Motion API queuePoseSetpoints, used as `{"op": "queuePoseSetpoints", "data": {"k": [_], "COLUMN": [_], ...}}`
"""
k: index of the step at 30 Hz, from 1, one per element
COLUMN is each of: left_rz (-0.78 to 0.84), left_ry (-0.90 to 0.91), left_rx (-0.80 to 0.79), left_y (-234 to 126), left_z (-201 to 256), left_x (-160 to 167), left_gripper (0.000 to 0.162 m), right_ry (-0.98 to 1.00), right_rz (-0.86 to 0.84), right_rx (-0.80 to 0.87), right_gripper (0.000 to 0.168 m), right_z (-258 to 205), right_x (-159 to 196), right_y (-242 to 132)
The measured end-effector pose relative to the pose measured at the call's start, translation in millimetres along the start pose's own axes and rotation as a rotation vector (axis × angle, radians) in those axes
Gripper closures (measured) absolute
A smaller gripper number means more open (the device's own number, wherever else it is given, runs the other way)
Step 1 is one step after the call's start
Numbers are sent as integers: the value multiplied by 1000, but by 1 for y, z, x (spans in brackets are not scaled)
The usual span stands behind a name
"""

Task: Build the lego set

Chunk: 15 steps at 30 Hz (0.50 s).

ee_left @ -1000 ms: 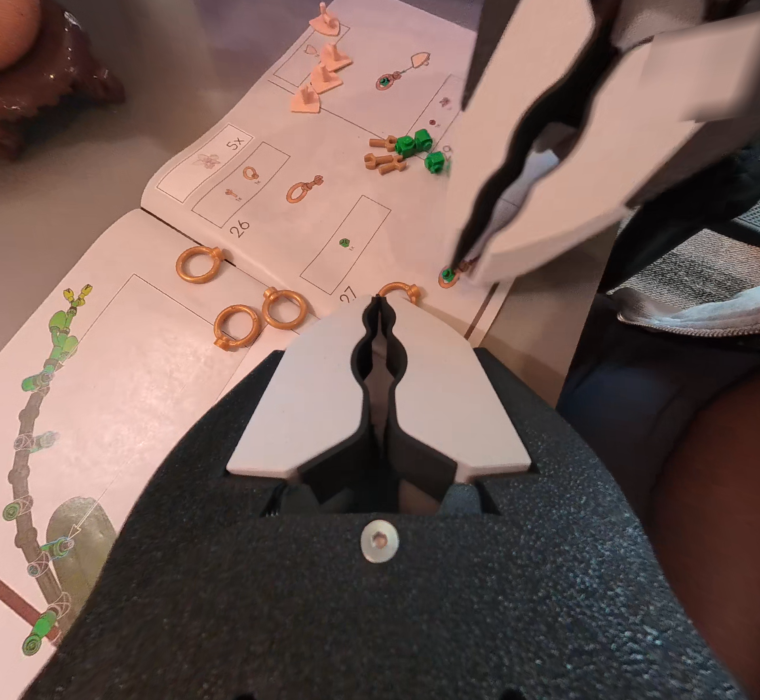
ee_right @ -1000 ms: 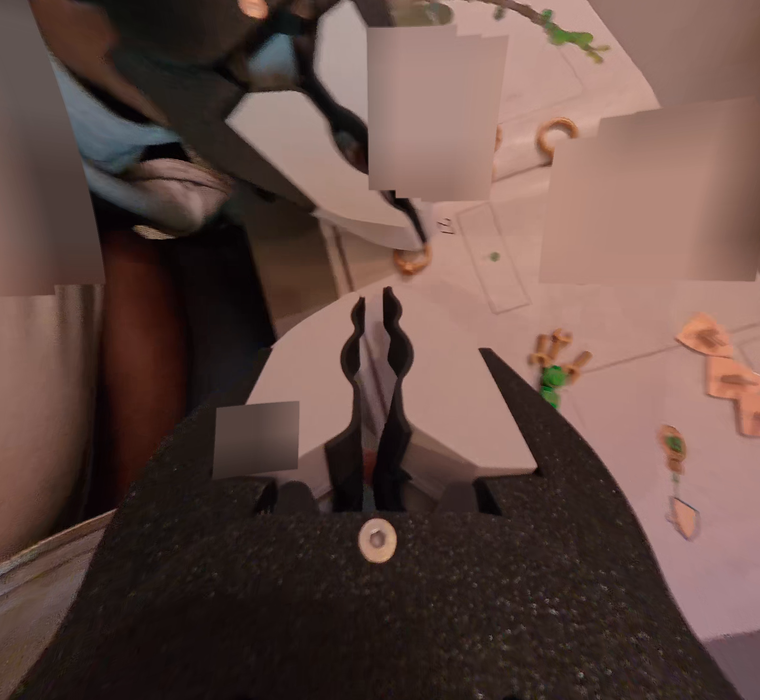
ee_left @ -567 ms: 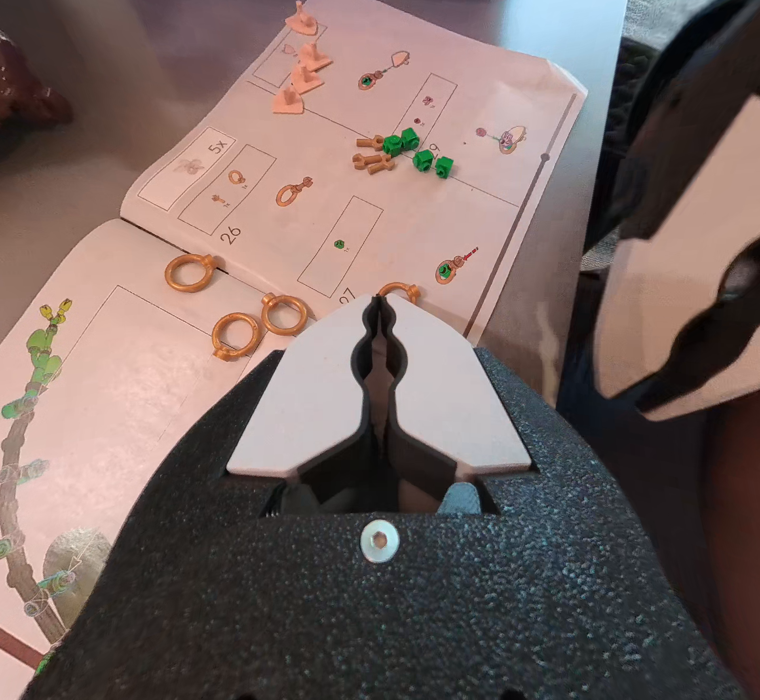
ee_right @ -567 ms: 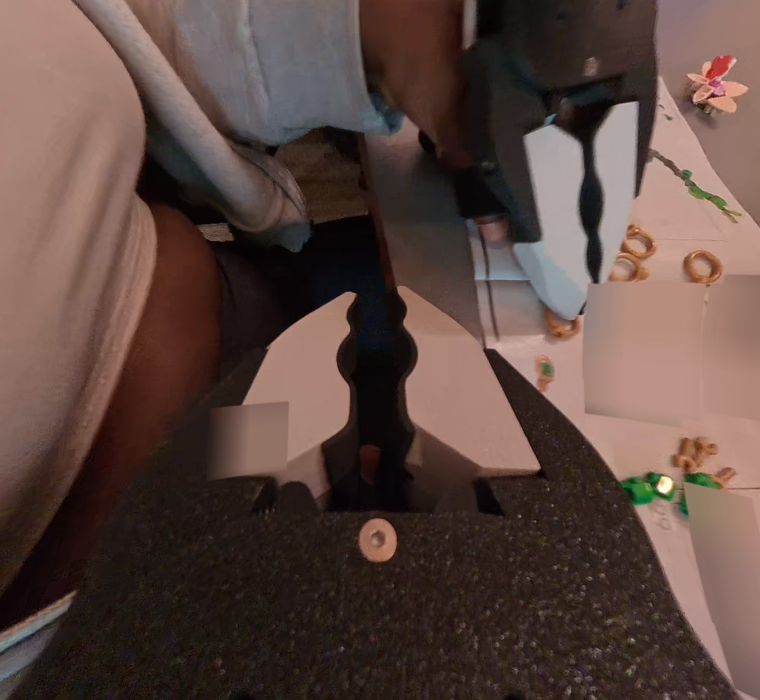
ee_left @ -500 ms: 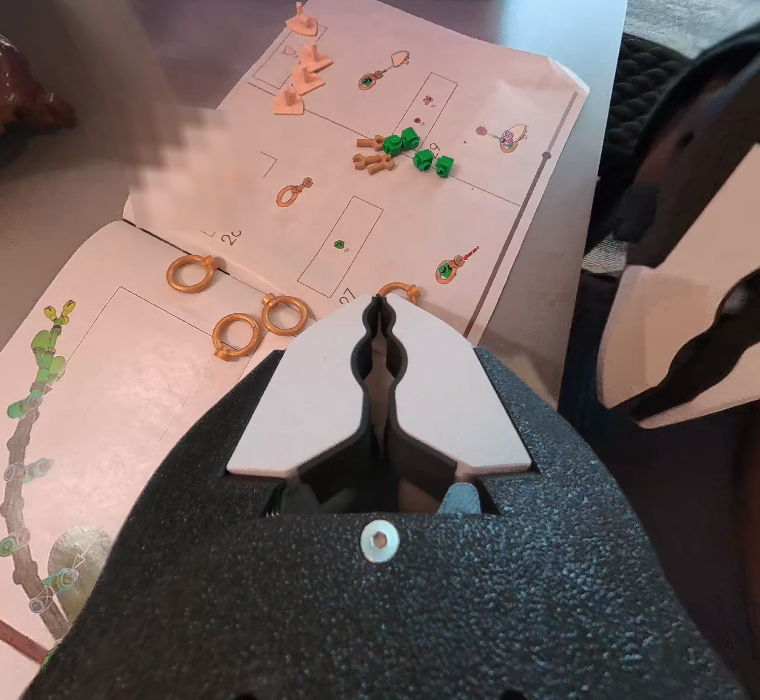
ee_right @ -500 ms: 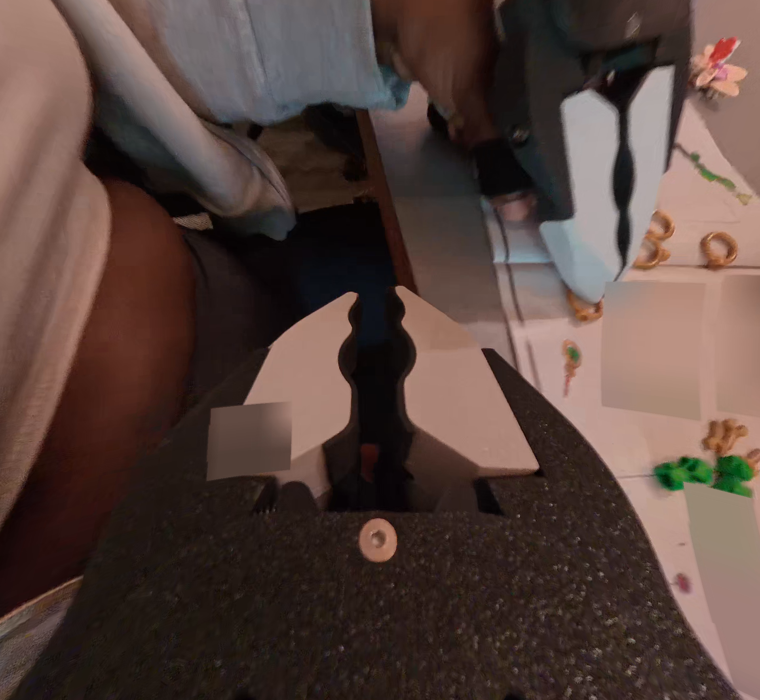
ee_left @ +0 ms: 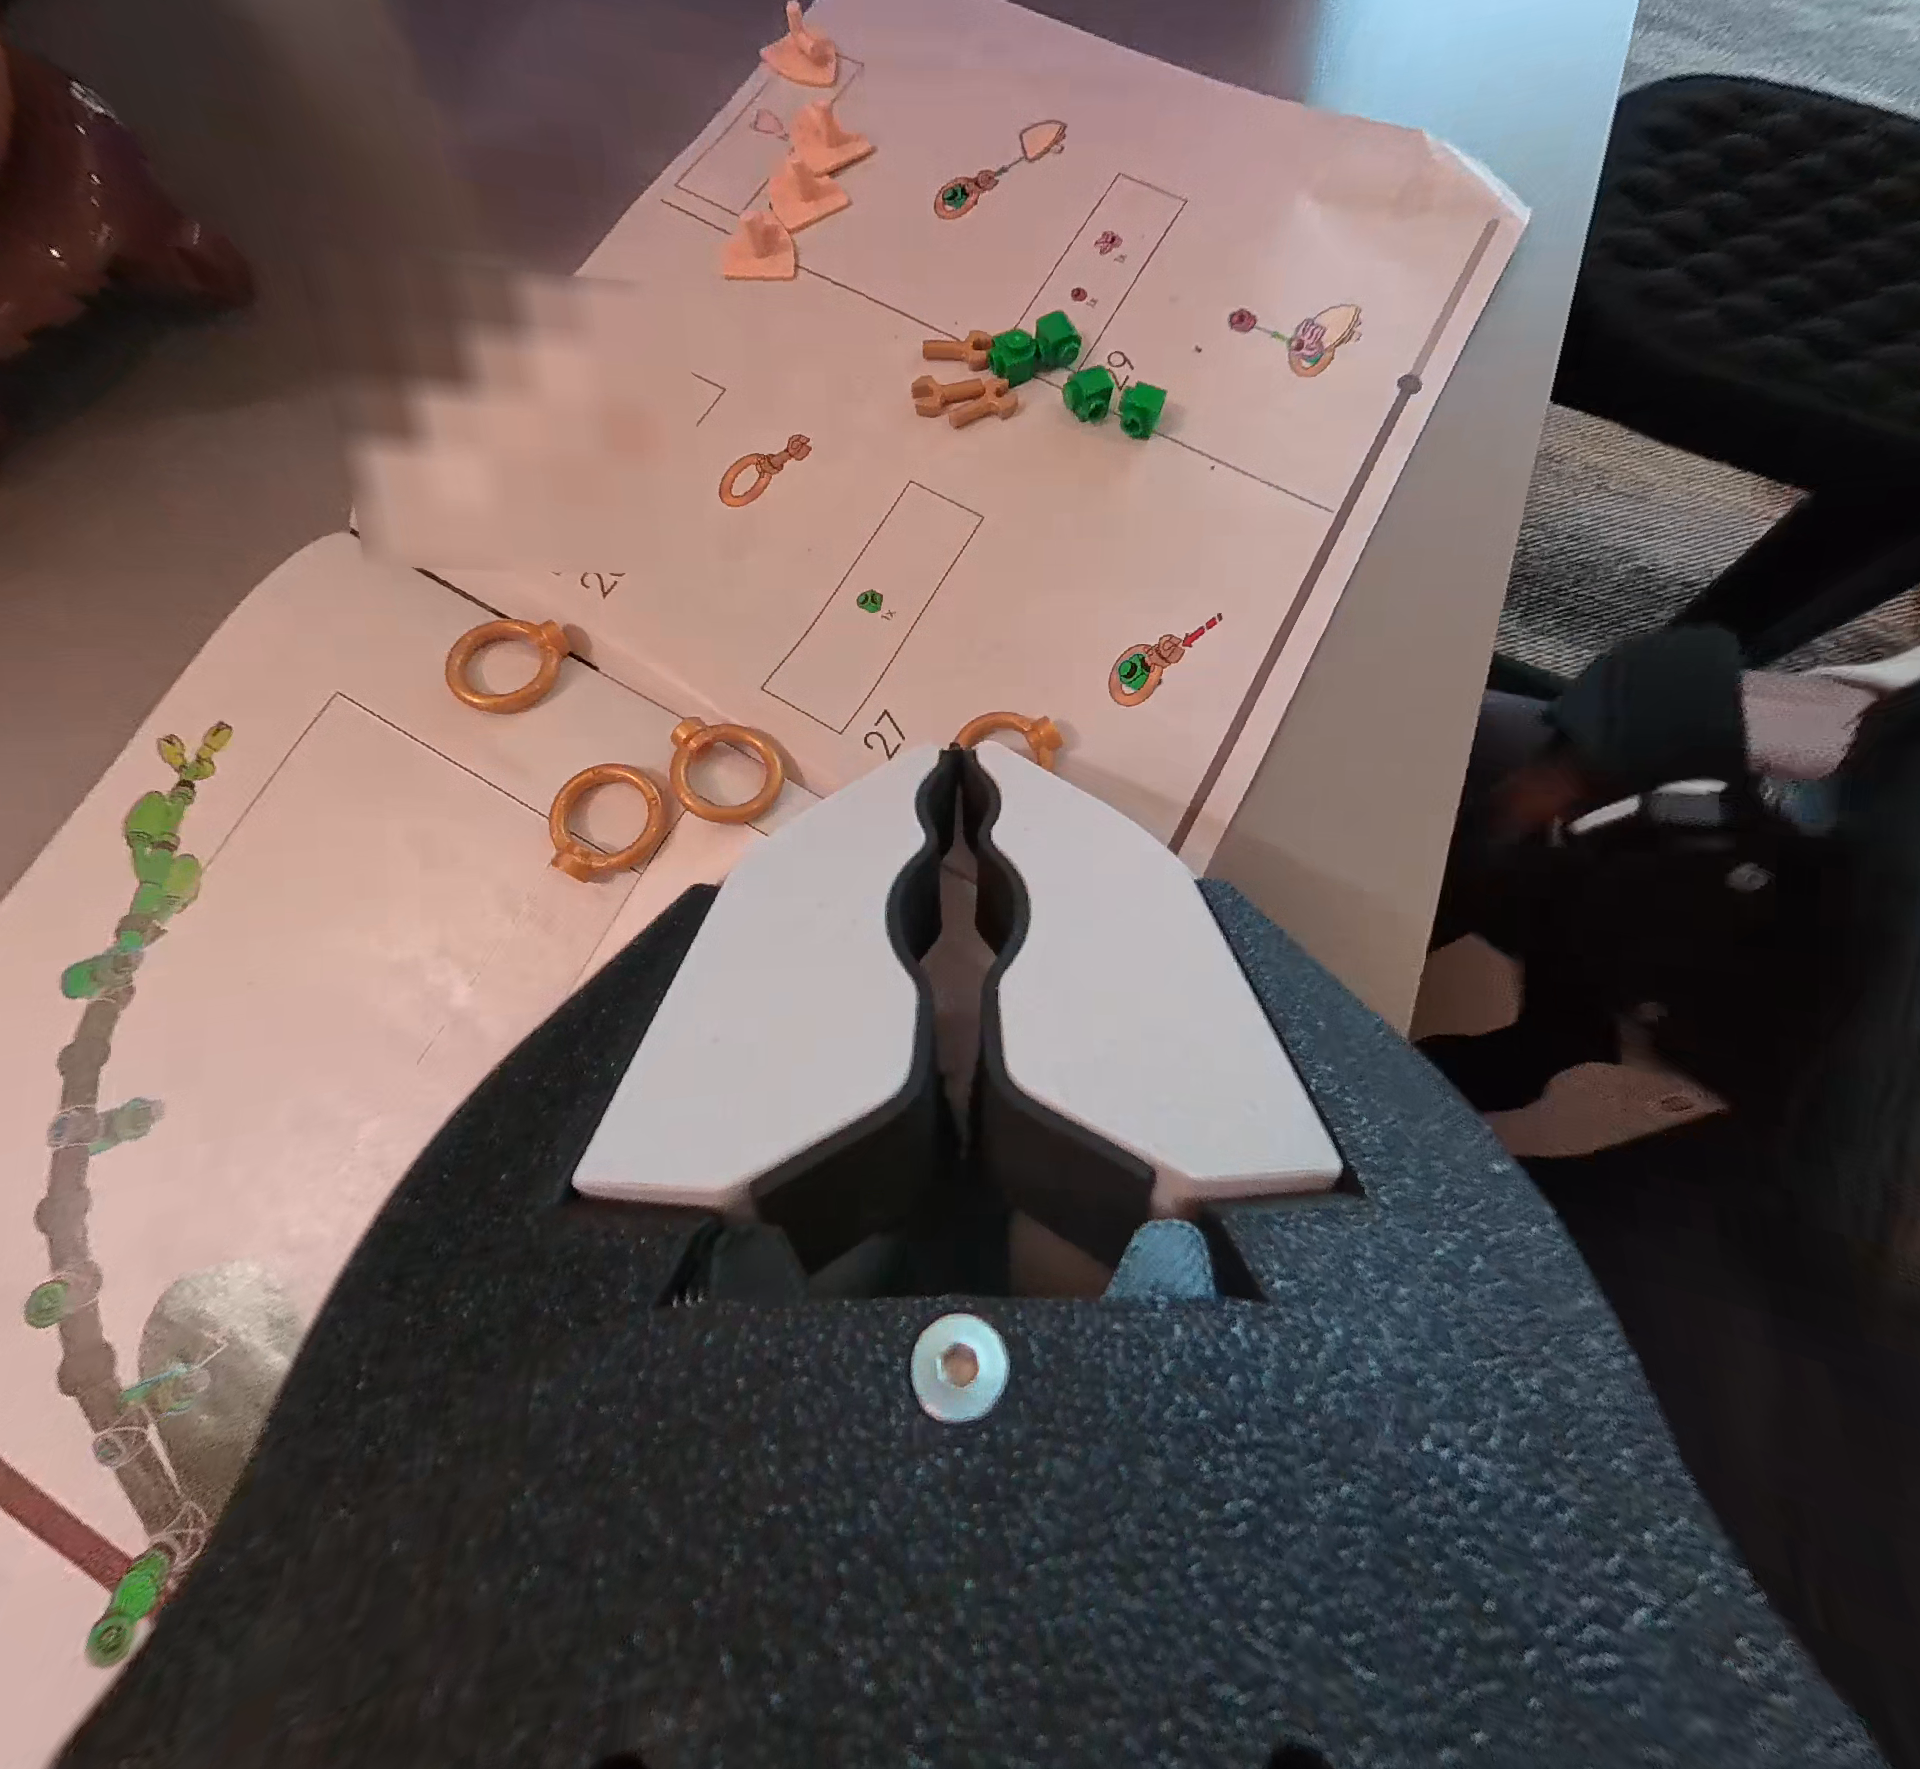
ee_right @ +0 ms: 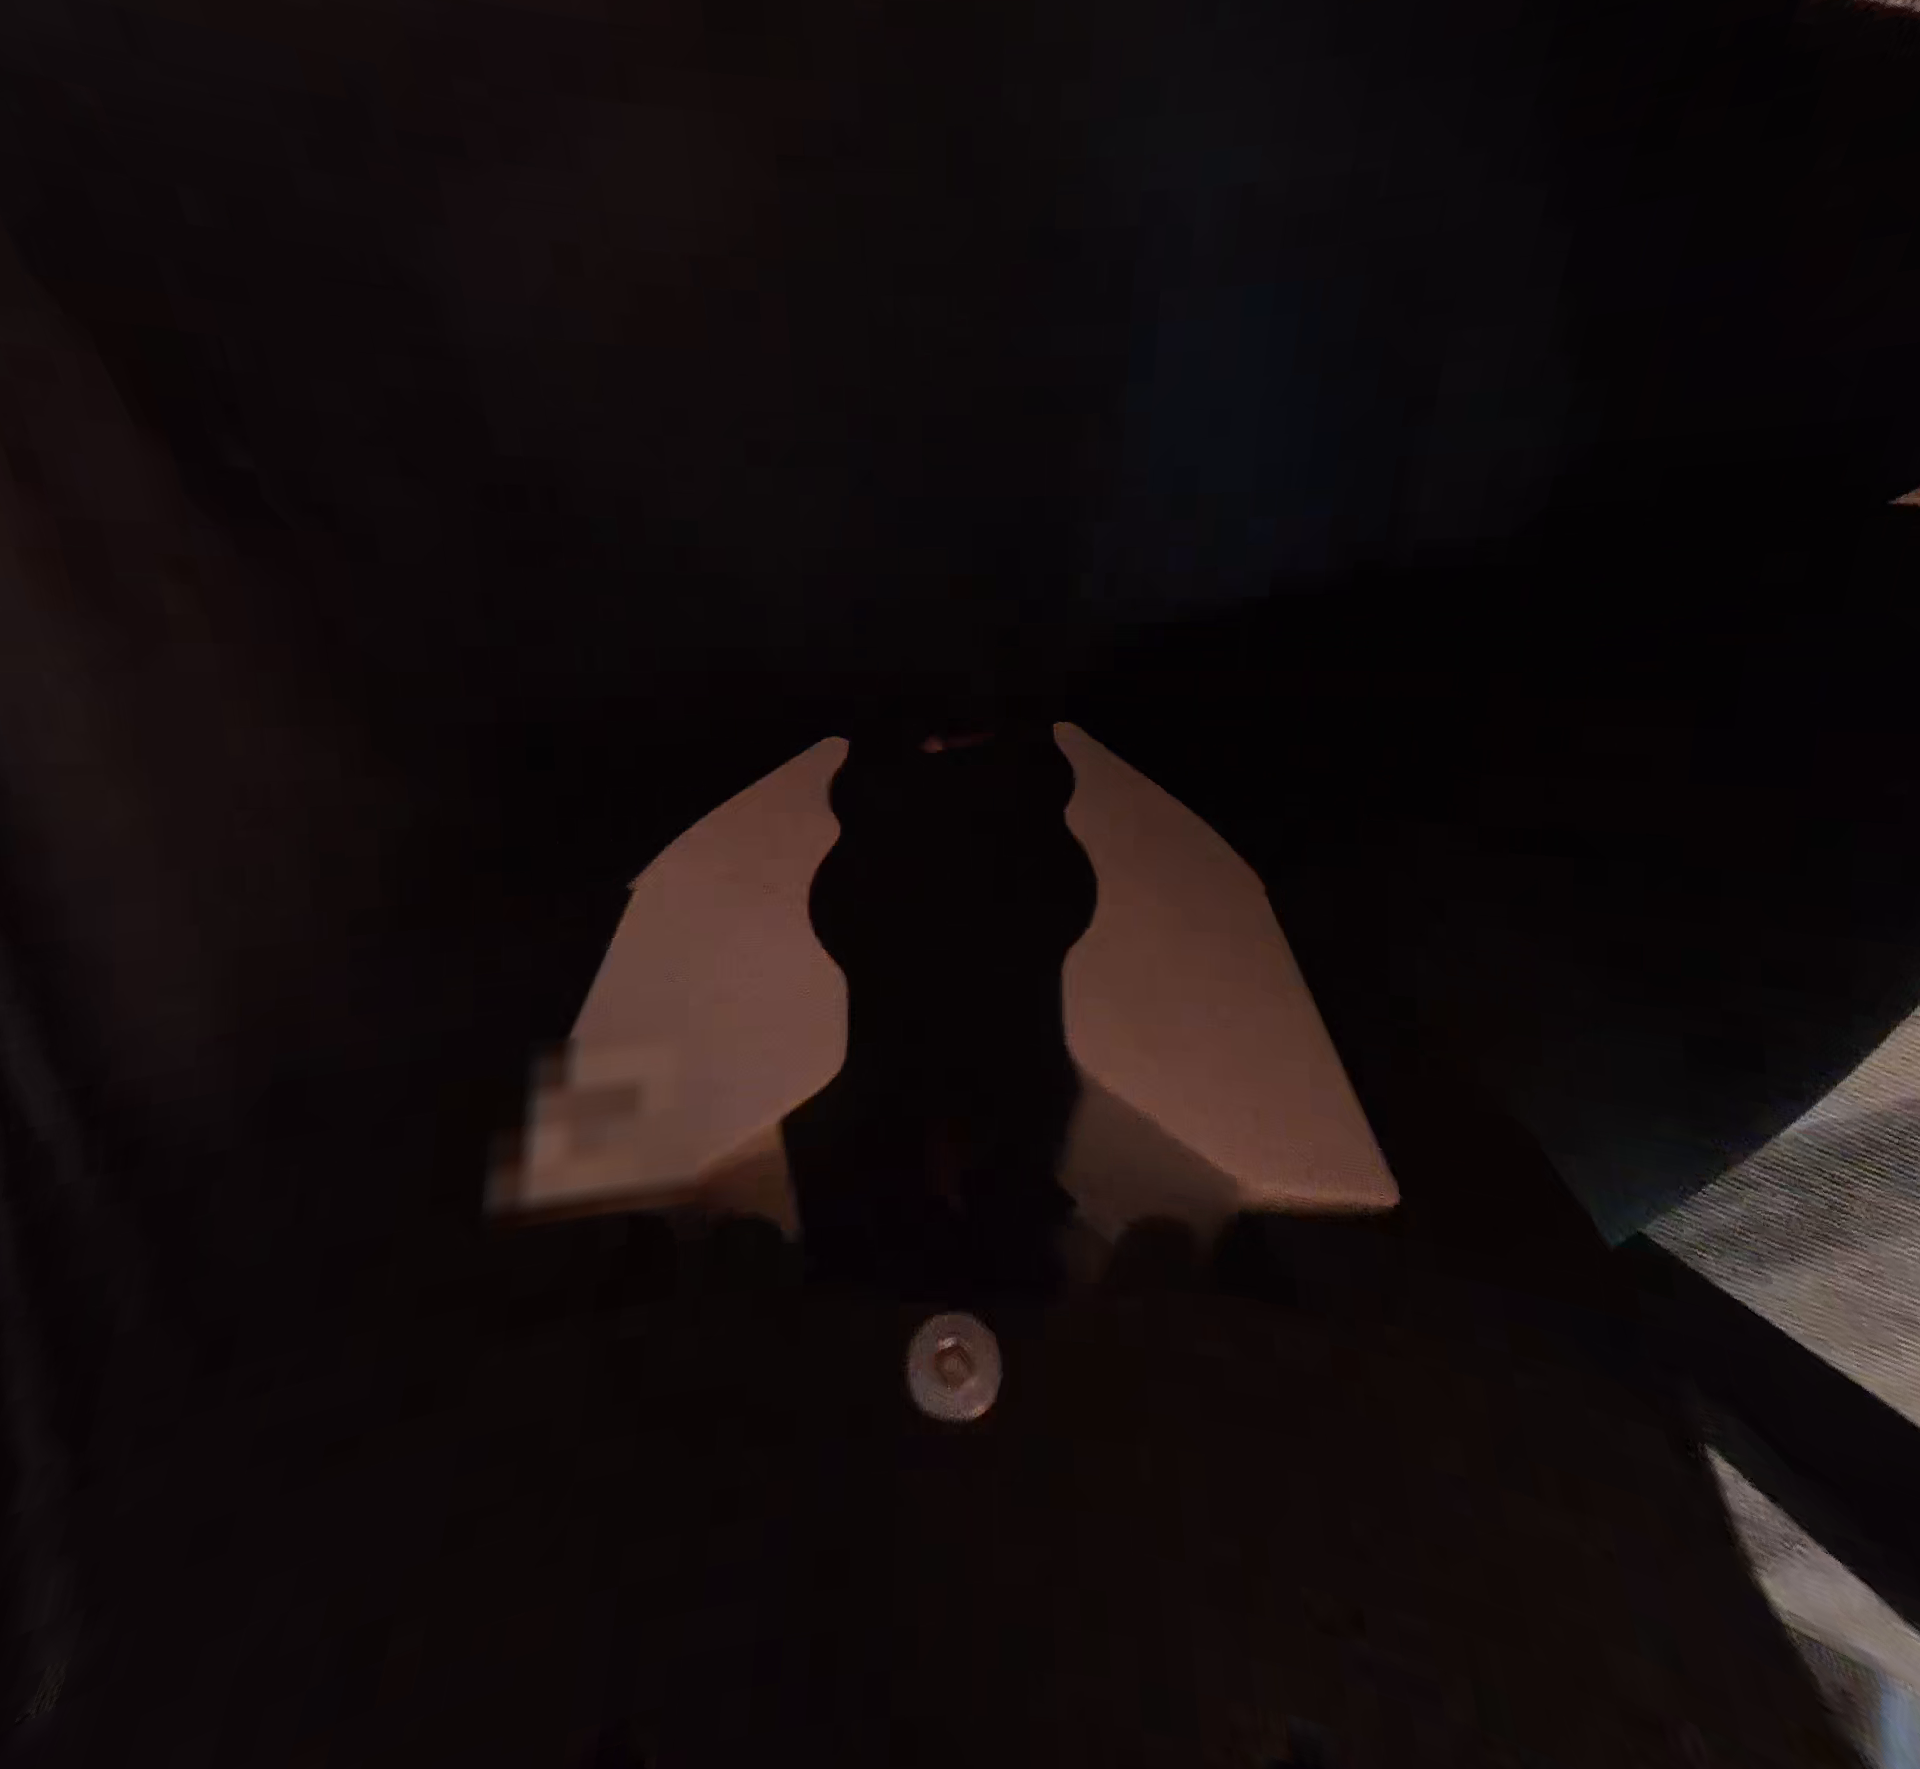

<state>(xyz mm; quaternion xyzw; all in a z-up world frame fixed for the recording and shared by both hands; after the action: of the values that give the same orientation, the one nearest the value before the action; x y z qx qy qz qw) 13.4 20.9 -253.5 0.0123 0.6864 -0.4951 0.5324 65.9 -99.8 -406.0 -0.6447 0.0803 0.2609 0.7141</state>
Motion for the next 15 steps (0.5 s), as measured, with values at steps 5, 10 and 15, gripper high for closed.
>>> {"op": "queuePoseSetpoints", "data": {"k": [5, 10, 15], "left_rz": [-1, 2, 3], "left_ry": [19, -18, -40], "left_rx": [-19, 18, 44], "left_y": [0, -1, -2], "left_z": [0, -1, -3], "left_x": [0, 1, 3], "left_gripper": [161, 161, 161], "right_ry": [-114, -171, -21], "right_rz": [-182, -176, 125], "right_rx": [-41, -33, -78], "right_gripper": [140, 160, 159], "right_z": [-5, 0, -1], "right_x": [10, 7, -16], "right_y": [14, 18, -36]}}
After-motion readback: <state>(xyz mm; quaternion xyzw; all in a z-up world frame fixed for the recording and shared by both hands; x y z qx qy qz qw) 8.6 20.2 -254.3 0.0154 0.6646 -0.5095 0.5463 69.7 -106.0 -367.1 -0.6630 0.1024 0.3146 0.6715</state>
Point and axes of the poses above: each gripper's, where its closed fingertips meet, y out along the fingers, x out of its underside, z = x × y across the jaws, the point moved 1 cm from there along -y, back along the fingers, and after that the axes turned 4 degrees about x, right-handed, at the moved point
